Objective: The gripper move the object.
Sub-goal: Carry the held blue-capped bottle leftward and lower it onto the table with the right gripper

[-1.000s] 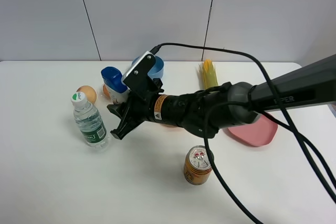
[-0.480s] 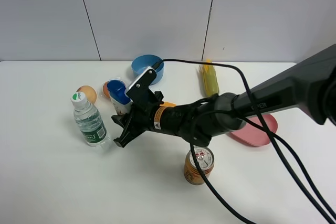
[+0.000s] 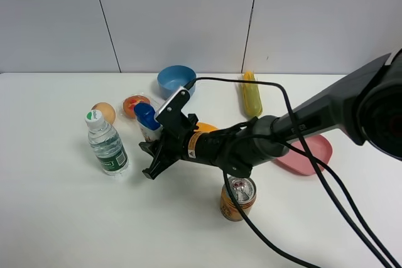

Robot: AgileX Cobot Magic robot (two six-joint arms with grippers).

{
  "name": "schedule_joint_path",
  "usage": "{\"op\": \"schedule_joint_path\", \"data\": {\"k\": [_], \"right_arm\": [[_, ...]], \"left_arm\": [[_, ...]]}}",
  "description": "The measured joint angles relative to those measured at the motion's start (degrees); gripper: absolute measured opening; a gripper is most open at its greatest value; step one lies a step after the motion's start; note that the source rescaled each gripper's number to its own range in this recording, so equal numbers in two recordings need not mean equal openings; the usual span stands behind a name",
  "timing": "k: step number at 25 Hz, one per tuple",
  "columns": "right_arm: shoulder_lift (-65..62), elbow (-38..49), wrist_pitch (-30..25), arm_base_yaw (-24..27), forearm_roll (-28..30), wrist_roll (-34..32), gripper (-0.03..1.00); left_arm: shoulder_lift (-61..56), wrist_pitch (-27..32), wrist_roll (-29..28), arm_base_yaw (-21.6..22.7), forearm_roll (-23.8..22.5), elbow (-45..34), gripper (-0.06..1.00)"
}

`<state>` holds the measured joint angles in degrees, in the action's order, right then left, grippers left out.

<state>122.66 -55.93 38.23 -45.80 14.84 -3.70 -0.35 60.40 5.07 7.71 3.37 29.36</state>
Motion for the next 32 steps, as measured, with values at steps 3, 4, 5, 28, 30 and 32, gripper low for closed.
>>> {"op": "schedule_joint_path", "data": {"k": [3, 4, 5, 28, 30, 32], "right_arm": [[1.4, 0.0, 1.4, 0.0, 0.3, 4.1, 0.0], [1.6, 0.0, 1.9, 0.0, 0.3, 5.2, 0.0], [1.7, 0.0, 2.2, 0.0, 0.3, 5.8, 0.0], [2.0, 0.0, 2.8, 0.1, 0.2, 6.5, 0.51], [2.0, 0.0, 2.8, 0.1, 0.2, 6.5, 0.55], [2.0, 0.0, 2.8, 0.1, 0.2, 6.5, 0.57]], "left_arm": [[0.0, 0.0, 0.0, 0.0, 0.0, 0.0, 1.0], [0.0, 0.0, 0.0, 0.0, 0.0, 0.0, 1.0], [0.0, 0.0, 0.0, 0.0, 0.0, 0.0, 1.0], [0.0, 0.0, 0.0, 0.0, 0.0, 0.0, 1.0], [0.0, 0.0, 0.0, 0.0, 0.0, 0.0, 1.0], [0.0, 0.0, 0.0, 0.0, 0.0, 0.0, 1.0]]}}
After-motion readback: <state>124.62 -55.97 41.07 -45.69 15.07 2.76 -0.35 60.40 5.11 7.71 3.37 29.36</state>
